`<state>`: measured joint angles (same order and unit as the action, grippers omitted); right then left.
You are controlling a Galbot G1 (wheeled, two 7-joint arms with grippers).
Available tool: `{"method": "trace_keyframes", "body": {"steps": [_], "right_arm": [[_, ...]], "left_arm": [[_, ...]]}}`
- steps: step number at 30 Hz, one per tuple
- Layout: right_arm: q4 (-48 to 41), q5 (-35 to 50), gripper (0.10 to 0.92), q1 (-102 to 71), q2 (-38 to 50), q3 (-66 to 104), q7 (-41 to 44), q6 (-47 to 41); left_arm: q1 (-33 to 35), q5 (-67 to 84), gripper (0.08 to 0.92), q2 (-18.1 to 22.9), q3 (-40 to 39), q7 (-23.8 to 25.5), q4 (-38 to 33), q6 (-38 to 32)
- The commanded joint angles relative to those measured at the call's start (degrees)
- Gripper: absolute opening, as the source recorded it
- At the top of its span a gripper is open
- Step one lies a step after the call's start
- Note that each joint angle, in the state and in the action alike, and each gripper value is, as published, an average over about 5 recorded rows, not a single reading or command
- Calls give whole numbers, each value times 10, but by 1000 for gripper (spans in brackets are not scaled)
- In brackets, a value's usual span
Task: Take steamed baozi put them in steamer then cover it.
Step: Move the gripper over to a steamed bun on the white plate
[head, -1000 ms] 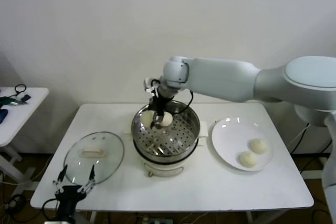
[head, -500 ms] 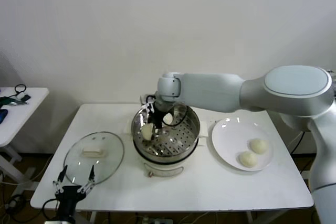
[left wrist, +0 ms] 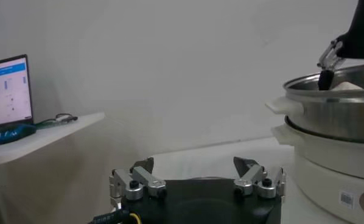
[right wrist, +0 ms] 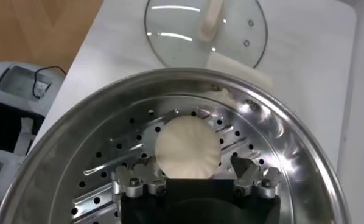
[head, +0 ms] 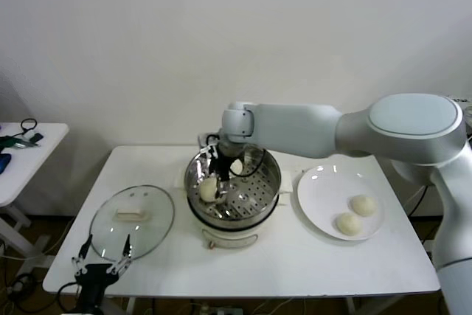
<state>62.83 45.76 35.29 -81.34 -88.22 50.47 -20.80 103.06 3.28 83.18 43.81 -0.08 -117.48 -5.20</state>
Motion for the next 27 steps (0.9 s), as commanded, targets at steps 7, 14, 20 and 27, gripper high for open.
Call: {"method": "trace_keyframes", "body": {"steps": [7, 14, 20, 27], "right_arm": [[75, -15, 823, 113, 130, -21, 92, 43], [134, -133, 823, 106, 266, 17, 108, 64], [173, -198, 823, 82, 359, 19, 112, 72], [167, -283, 823, 0, 442, 43, 118, 89]], "left_arm": [[6, -1, 823, 0, -1, 0, -5, 0], [7, -5, 823, -1, -4, -1, -8, 0], [1, -9, 823, 0, -6, -3, -9, 4], [0, -12, 823, 0, -3, -4, -8, 6]]}}
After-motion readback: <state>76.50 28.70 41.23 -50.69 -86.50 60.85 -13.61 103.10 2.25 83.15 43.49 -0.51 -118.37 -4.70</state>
